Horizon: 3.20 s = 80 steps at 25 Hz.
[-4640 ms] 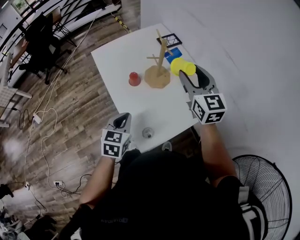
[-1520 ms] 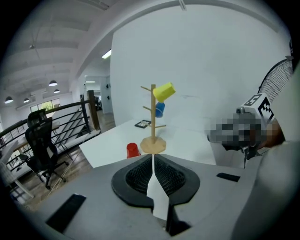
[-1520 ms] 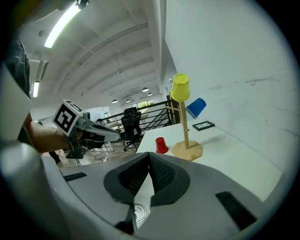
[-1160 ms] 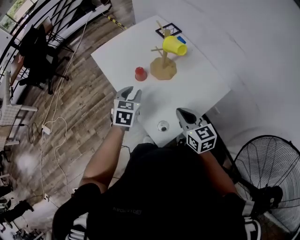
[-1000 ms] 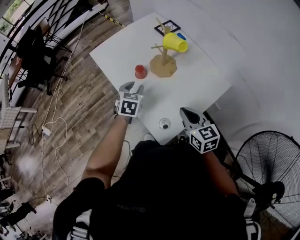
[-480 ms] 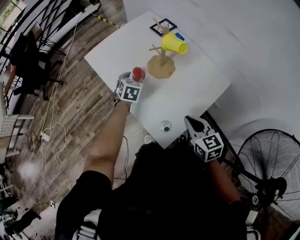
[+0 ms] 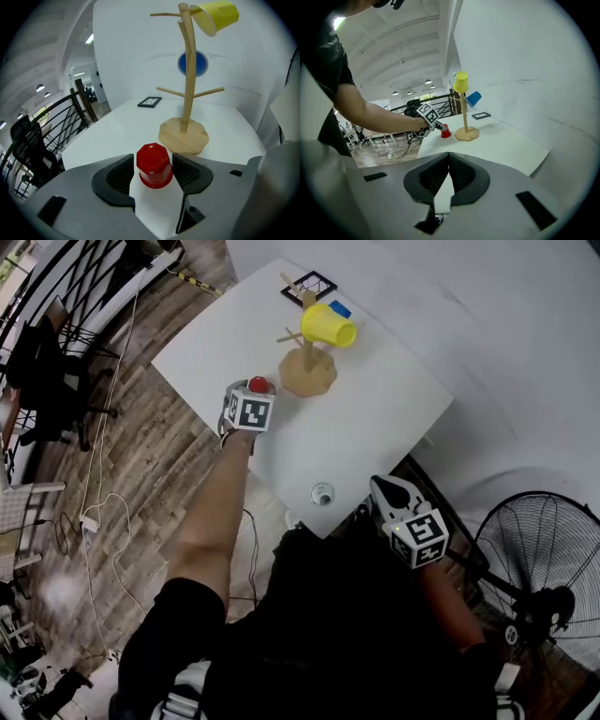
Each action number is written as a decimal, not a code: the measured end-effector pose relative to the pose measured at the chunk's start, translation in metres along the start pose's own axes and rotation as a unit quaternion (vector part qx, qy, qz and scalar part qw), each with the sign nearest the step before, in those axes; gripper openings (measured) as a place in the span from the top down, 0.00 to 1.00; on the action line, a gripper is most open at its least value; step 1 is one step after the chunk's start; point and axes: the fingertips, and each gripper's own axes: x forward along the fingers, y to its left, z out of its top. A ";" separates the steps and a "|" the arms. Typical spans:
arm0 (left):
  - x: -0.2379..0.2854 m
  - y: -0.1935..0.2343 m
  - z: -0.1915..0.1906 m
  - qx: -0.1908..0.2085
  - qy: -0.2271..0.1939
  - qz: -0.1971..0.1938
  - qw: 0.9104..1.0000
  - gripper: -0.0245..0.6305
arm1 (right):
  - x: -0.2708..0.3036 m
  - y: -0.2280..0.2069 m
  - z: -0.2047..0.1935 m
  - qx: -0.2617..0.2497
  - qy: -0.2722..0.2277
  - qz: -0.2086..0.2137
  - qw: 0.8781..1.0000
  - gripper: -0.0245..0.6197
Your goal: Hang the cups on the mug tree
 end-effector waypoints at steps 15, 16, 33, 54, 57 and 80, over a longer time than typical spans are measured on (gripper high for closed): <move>-0.038 -0.005 -0.012 -0.046 -0.025 0.010 0.999 0.60 | 0.010 -0.019 0.007 -0.013 -0.002 0.033 0.999 0.95; -0.047 -0.006 -0.010 -0.055 -0.038 0.009 0.998 0.60 | 0.013 -0.018 0.008 -0.015 -0.003 0.039 0.999 0.95; -0.154 -0.025 0.034 -0.279 -0.230 -0.075 0.929 0.60 | 0.019 -0.004 0.028 -0.055 -0.033 0.103 0.993 0.95; -0.151 0.002 0.135 -0.370 -0.320 -0.123 0.864 0.60 | -0.006 -0.036 0.020 -0.025 -0.049 0.067 0.996 0.95; -0.139 -0.006 0.140 -0.353 -0.308 -0.119 0.875 0.60 | -0.011 -0.041 0.016 -0.019 -0.049 0.059 0.997 0.95; -0.127 -0.028 0.136 -0.282 -0.265 -0.101 0.917 0.57 | -0.021 -0.042 0.023 -0.018 -0.056 0.057 0.997 0.95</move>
